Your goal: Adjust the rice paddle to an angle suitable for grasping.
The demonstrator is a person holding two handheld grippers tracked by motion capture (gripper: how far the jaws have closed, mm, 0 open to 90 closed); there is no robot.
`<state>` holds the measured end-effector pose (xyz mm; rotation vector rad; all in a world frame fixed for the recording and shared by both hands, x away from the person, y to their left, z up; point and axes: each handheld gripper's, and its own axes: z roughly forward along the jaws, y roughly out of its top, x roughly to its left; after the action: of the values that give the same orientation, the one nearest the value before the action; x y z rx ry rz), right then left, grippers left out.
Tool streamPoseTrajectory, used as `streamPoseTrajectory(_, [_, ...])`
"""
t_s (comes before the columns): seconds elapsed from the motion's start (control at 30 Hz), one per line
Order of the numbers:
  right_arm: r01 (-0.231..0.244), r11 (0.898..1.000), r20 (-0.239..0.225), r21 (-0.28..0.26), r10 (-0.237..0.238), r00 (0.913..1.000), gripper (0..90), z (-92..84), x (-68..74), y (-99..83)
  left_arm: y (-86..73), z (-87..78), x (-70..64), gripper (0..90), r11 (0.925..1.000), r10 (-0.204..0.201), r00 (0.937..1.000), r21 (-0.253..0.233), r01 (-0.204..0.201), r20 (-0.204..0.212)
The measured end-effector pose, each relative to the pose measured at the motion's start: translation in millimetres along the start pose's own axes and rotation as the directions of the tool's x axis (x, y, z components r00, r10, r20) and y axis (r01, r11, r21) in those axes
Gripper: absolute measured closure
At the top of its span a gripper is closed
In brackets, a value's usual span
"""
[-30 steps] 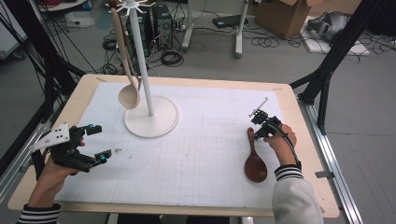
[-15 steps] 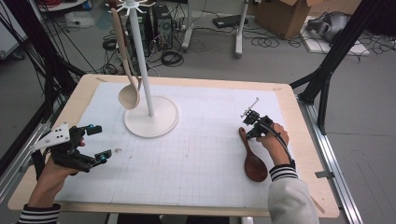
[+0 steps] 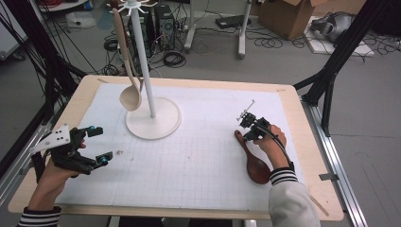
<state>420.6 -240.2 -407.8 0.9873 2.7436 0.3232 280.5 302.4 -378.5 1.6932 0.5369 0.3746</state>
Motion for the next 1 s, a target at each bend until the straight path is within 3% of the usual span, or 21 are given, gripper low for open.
streamPoseTrajectory(1.0, [0.083,0.996,-0.048,-0.025,-0.084,0.9953,90.0,1.1,27.5,19.8,0.7,-0.1,-0.6,1.7,1.0000,0.000,1.0000,-0.003,0.000,0.000])
